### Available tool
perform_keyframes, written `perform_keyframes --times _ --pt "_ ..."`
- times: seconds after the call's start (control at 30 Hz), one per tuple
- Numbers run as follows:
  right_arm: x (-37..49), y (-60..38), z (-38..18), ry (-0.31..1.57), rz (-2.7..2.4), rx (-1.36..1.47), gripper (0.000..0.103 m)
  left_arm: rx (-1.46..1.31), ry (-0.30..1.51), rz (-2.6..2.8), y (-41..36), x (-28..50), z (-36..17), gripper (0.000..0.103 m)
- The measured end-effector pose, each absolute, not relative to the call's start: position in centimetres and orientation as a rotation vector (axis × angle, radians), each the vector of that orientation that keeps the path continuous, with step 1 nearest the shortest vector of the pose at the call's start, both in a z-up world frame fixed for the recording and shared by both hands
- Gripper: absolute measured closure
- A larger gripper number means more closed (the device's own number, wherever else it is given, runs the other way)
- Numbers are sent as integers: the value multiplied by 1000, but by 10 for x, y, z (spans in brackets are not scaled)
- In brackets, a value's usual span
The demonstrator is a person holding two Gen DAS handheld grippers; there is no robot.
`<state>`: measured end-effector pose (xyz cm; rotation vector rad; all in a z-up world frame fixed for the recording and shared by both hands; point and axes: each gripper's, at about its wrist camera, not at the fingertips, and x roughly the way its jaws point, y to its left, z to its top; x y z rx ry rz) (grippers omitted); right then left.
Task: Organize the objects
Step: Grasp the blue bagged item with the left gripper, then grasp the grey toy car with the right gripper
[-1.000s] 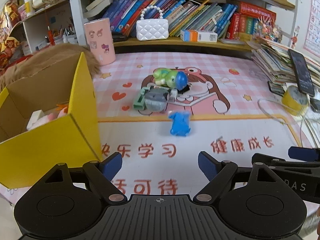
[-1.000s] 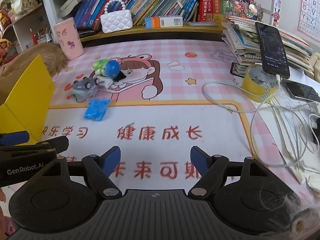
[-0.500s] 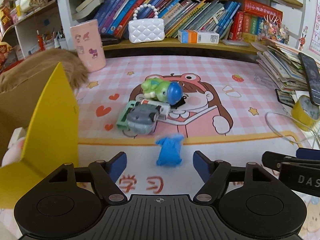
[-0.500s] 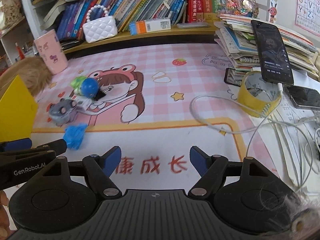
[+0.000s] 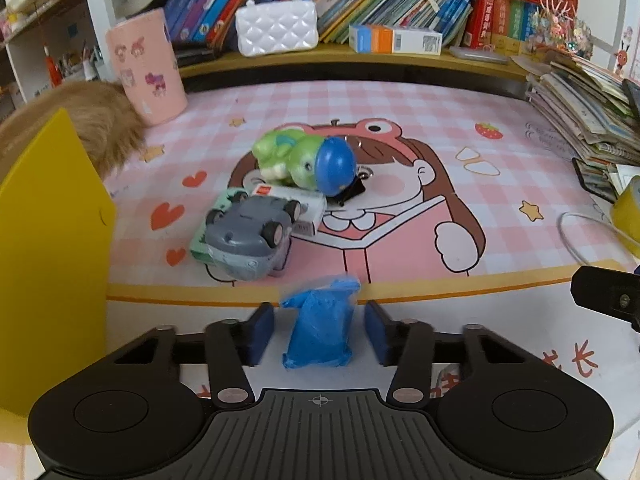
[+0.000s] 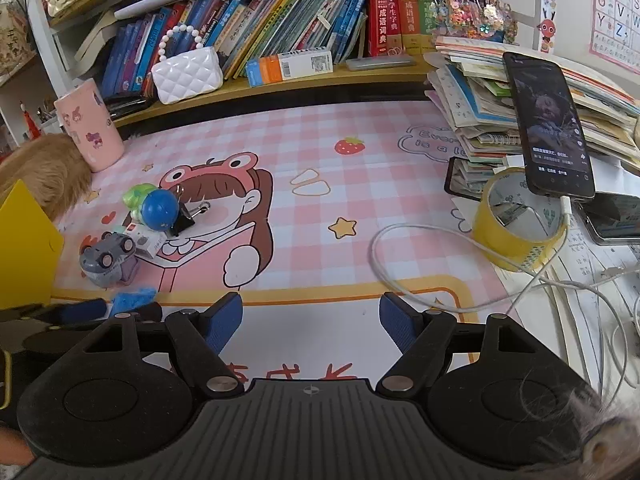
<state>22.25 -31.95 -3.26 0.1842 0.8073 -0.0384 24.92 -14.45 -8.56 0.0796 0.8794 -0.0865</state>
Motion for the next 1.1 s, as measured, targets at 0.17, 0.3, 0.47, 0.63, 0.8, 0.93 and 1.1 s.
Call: perform_keyframes --times 0.17,0.3,0.47,0.63,0.8,0.93,1.1 --pt "224 -315 -31 805 -21 176 29 45 868 -96 -138 247 -82 75" --pt "226 -310 -29 797 2 176 29 17 840 -98 -128 234 -68 76" --pt "233 -298 -30 802 51 174 29 -12 861 -83 -112 210 -59 76" --pt "245 -277 -31 803 131 153 28 -58 889 -38 -93 186 -55 76" --pt "258 -252 -32 786 231 106 28 -101 900 20 -77 168 -54 76" --pt "269 -232 -30 756 304 50 28 -128 893 56 -68 158 -50 76" --pt "283 -208 -31 742 385 2 28 -143 886 85 -62 150 -47 76"
